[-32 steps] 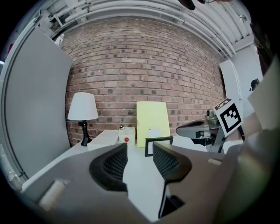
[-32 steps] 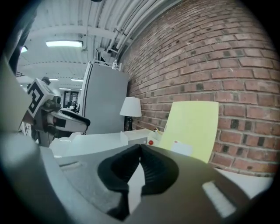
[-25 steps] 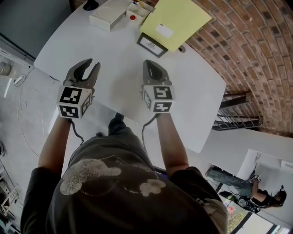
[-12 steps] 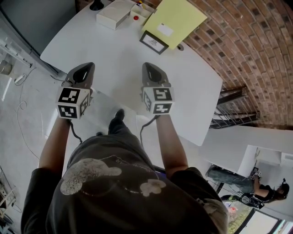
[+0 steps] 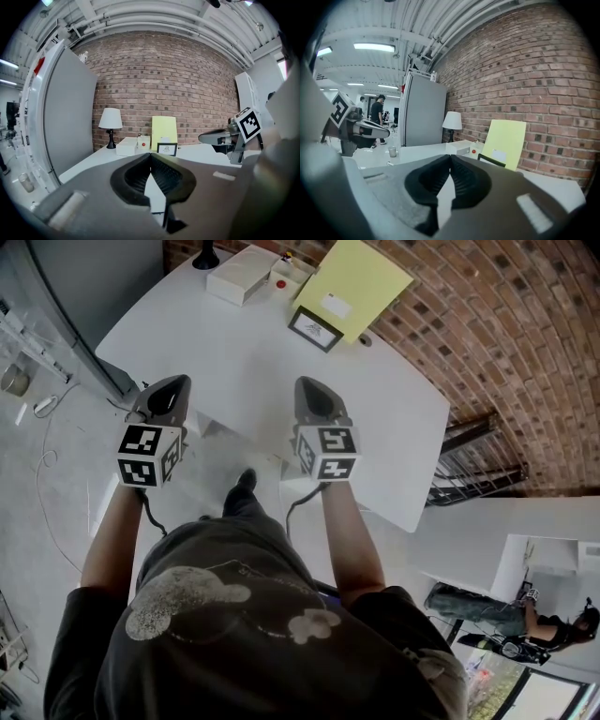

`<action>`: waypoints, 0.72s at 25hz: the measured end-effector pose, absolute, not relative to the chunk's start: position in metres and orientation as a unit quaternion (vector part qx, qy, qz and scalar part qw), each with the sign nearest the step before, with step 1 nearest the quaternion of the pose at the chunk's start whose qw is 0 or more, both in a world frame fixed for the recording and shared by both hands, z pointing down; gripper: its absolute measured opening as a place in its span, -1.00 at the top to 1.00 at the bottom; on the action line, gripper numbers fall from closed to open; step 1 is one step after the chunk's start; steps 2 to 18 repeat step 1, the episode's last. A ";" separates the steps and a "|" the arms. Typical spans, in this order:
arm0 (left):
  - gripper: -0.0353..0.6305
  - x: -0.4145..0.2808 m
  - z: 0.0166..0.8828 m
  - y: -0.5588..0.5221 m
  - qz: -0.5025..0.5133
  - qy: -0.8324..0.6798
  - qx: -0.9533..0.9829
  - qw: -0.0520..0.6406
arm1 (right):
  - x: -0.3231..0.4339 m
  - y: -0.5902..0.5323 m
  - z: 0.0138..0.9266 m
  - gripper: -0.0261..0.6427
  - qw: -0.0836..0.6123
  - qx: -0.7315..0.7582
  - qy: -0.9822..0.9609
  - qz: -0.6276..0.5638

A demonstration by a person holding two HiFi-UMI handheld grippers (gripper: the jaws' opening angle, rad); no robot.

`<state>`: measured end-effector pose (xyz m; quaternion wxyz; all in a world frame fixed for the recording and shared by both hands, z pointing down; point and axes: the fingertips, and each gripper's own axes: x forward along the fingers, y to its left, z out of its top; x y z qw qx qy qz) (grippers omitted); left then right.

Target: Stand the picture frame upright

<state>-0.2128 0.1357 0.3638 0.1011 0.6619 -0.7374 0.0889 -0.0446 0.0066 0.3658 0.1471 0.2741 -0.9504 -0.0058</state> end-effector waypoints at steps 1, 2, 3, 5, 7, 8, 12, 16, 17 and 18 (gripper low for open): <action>0.86 -0.211 0.364 0.140 0.089 -0.737 0.662 0.101 | -0.042 0.011 0.366 0.91 0.147 0.275 -0.950 -0.005; 0.86 -0.211 0.364 0.140 0.089 -0.737 0.662 0.101 | -0.042 0.011 0.366 0.91 0.147 0.275 -0.950 -0.005; 0.86 -0.211 0.364 0.140 0.089 -0.737 0.662 0.101 | -0.042 0.011 0.366 0.91 0.147 0.275 -0.950 -0.005; 0.86 -0.211 0.364 0.140 0.089 -0.737 0.662 0.101 | -0.042 0.011 0.366 0.91 0.147 0.275 -0.950 -0.005; 0.86 -0.211 0.364 0.140 0.089 -0.737 0.662 0.101 | -0.042 0.011 0.366 0.91 0.147 0.275 -0.950 -0.005; 0.86 -0.211 0.364 0.140 0.089 -0.737 0.662 0.101 | -0.042 0.011 0.366 0.91 0.147 0.275 -0.950 -0.005; 0.86 -0.211 0.364 0.140 0.089 -0.737 0.662 0.101 | -0.042 0.011 0.366 0.91 0.147 0.275 -0.950 -0.005; 0.86 -0.211 0.364 0.140 0.089 -0.737 0.662 0.101 | -0.042 0.011 0.366 0.91 0.147 0.275 -0.950 -0.005; 0.86 -0.211 0.364 0.140 0.089 -0.737 0.662 0.101 | -0.042 0.011 0.366 0.91 0.147 0.275 -0.950 -0.005; 0.86 -0.211 0.364 0.140 0.089 -0.737 0.662 0.101 | -0.042 0.011 0.366 0.91 0.147 0.275 -0.950 -0.005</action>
